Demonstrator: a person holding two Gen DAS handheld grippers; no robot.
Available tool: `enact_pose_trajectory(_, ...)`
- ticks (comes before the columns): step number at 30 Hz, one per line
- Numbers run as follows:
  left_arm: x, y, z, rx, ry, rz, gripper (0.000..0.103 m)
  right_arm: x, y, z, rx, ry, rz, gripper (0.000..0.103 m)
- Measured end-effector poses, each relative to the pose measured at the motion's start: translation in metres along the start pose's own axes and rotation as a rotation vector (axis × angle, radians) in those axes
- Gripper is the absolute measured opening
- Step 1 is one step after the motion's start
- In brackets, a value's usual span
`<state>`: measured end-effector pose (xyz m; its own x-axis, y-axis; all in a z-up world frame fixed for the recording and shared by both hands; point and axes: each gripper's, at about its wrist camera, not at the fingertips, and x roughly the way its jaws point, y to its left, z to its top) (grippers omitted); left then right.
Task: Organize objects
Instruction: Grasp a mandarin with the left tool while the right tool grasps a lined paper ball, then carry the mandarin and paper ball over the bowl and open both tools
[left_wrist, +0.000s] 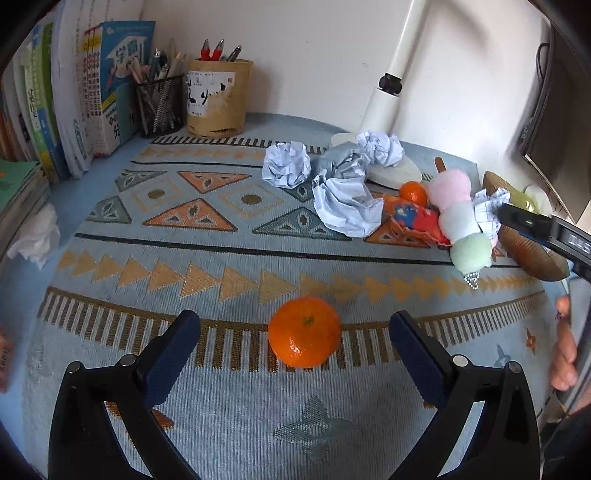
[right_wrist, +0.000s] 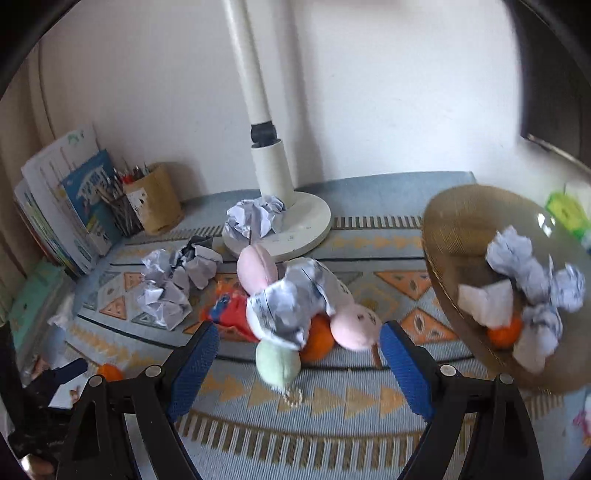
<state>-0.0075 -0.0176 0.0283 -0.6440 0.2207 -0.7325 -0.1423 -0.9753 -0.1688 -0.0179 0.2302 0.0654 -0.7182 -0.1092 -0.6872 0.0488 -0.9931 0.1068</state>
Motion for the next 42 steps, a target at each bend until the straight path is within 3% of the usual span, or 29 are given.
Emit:
enact_pose_trajectory(3,-0.004,-0.001,-0.001,0.01,-0.019,0.005,0.102,0.007,0.0,0.0,0.012,-0.016,0.003,0.087)
enact_pose_trajectory(4,-0.004,-0.001,-0.001,0.012,-0.017,0.007,0.102,0.008,-0.001,0.0,0.016,-0.023,0.007,0.081)
enact_pose_trajectory(5,-0.003,-0.001,-0.001,0.013,-0.014,0.005,0.096,0.01,-0.001,0.001,0.018,-0.026,0.014,0.075)
enact_pose_trajectory(6,-0.001,-0.002,0.0,0.013,-0.01,0.001,0.084,0.014,-0.001,0.003,0.02,-0.014,0.026,0.059)
enact_pose_trajectory(7,0.002,-0.002,0.0,0.012,0.004,-0.004,0.08,0.017,-0.001,0.004,0.02,-0.003,0.034,0.052)
enact_pose_trajectory(10,0.012,-0.002,0.001,0.007,0.046,0.002,0.052,0.012,-0.003,0.002,0.019,-0.02,0.049,0.043)
enact_pose_trajectory(13,0.008,-0.003,0.002,0.001,0.017,-0.014,0.037,-0.011,-0.009,-0.001,0.052,-0.077,0.075,0.042)
enact_pose_trajectory(15,0.001,-0.004,0.001,-0.003,-0.002,-0.038,0.036,-0.033,-0.013,-0.01,0.064,-0.099,0.116,0.043)
enact_pose_trajectory(18,-0.004,-0.017,-0.002,0.027,-0.018,-0.055,0.036,-0.047,-0.01,-0.037,0.038,-0.066,0.122,0.044)
enact_pose_trajectory(24,0.002,-0.04,-0.01,0.124,0.006,-0.057,0.038,-0.017,-0.001,-0.071,-0.049,0.031,0.042,0.046)
enact_pose_trajectory(26,0.003,-0.044,-0.011,0.146,0.016,-0.037,0.05,-0.011,-0.001,-0.073,-0.048,0.058,0.04,0.051)
enact_pose_trajectory(27,0.004,-0.044,-0.011,0.15,0.021,-0.031,0.05,-0.01,-0.002,-0.074,-0.05,0.064,0.041,0.055)
enact_pose_trajectory(30,0.007,-0.041,-0.011,0.136,0.044,-0.034,0.05,-0.02,-0.005,-0.077,-0.05,0.028,0.04,0.082)
enact_pose_trajectory(31,0.007,-0.039,-0.012,0.13,0.048,-0.037,0.05,-0.023,-0.007,-0.078,-0.045,0.014,0.036,0.085)
enact_pose_trajectory(35,0.009,-0.034,-0.011,0.102,0.046,-0.021,0.05,-0.027,-0.011,-0.077,-0.027,0.0,0.034,0.086)
enact_pose_trajectory(42,0.011,-0.044,-0.013,0.156,0.054,0.034,0.051,-0.02,-0.001,-0.077,-0.06,0.027,0.039,0.086)
